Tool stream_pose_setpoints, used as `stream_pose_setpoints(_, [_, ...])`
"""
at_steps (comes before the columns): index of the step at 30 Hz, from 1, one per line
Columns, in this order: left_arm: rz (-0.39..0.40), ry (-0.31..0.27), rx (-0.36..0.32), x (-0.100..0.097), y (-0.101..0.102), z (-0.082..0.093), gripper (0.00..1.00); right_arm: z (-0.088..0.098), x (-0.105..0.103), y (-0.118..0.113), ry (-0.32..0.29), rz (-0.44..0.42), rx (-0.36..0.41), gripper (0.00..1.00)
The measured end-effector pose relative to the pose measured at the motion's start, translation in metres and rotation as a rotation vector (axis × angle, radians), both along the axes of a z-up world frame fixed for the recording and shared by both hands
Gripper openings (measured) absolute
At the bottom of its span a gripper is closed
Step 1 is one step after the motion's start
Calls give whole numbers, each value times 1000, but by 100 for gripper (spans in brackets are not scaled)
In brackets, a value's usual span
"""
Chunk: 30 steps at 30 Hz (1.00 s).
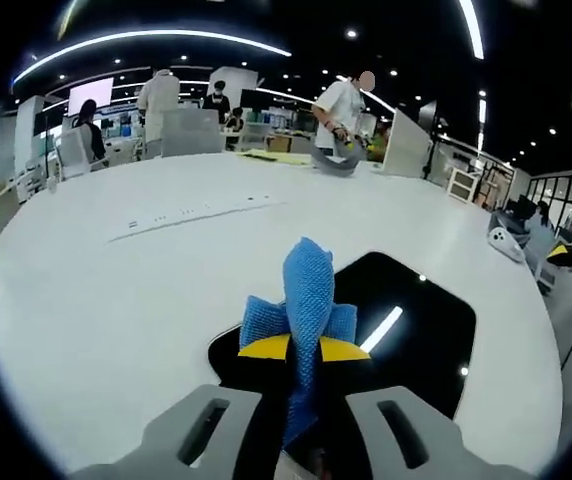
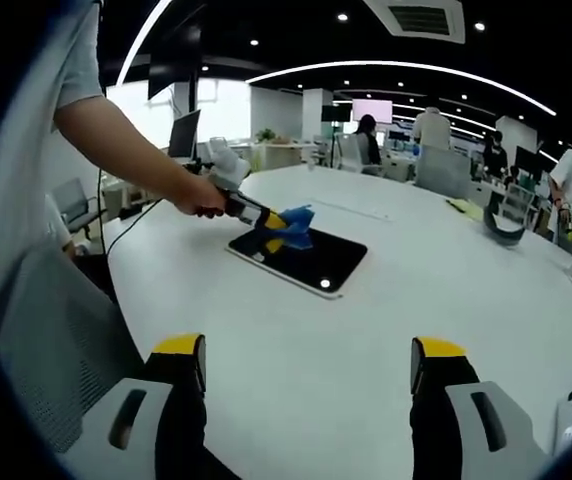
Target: Wipe the mirror surface with the cleaning cloth until all visible marks leave the cleaned area.
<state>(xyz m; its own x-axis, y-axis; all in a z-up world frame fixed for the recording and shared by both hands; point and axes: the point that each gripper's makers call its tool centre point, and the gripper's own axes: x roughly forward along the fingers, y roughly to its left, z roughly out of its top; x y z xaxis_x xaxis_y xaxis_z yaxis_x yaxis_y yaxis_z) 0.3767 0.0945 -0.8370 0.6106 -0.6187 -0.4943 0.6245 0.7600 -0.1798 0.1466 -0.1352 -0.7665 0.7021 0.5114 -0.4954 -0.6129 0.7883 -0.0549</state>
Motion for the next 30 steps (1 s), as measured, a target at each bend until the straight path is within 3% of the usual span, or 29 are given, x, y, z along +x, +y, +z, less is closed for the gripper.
stream_pose_setpoints(30, [23,3,-10,-36,8,3,9,5,-1,2,-19,7,3,82])
